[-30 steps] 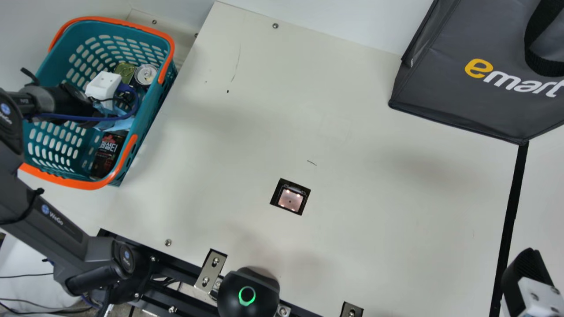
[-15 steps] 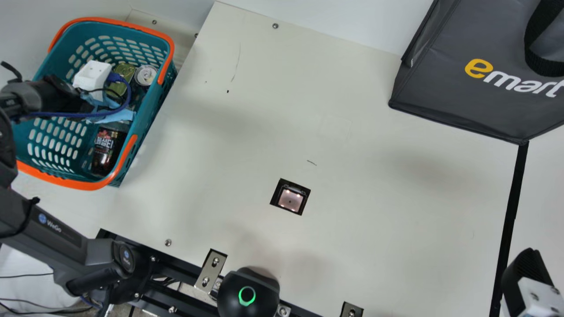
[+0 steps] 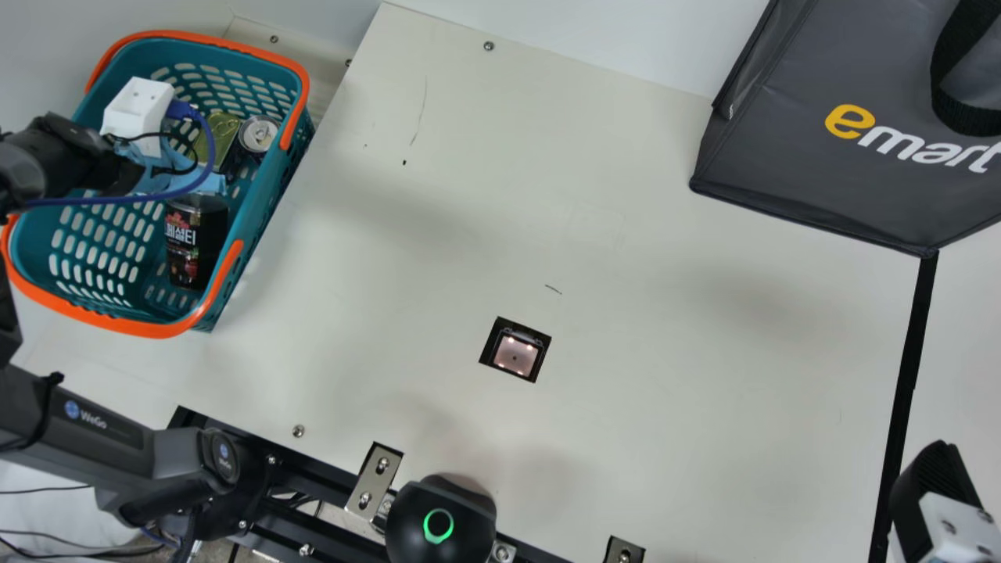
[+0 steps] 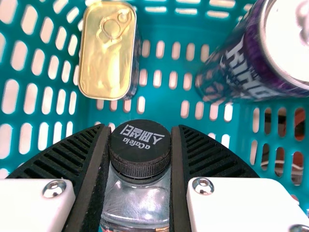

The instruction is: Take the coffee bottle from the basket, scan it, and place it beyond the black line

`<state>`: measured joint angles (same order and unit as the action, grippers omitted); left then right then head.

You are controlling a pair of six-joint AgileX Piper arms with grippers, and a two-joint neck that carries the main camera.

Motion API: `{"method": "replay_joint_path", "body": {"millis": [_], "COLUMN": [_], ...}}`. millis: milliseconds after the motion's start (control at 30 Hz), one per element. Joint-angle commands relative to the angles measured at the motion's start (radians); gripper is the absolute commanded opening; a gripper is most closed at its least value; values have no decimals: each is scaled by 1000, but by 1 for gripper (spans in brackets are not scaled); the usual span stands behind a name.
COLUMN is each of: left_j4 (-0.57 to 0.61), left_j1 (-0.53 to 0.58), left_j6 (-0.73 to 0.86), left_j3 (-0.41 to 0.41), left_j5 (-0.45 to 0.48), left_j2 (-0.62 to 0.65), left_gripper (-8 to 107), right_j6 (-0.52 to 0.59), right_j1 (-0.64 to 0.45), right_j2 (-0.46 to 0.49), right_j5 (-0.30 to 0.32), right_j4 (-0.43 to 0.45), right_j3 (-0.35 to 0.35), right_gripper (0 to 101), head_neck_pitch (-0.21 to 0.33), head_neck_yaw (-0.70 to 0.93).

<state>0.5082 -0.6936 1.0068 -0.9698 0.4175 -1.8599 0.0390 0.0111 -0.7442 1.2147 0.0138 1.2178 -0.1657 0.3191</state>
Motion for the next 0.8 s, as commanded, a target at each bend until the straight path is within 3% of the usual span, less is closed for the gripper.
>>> {"method": "replay_joint_path", "body": {"millis": [0, 767], "left_j4": [13, 82], "left_j1": [-2, -32], "left_j6": [7, 41], "left_j3": [0, -42], "left_j5": [6, 96], "left_j2": [9, 118], "left_gripper": [10, 10], "right_j6": [0, 0], "right_j1": [0, 0], "right_j2": [0, 0], "right_j5": [0, -1], "right_j4": [0, 0], "right_j3": [0, 0], "right_gripper": [91, 91], "head_neck_pitch": [27, 27], "head_neck_yaw": [2, 2]}}
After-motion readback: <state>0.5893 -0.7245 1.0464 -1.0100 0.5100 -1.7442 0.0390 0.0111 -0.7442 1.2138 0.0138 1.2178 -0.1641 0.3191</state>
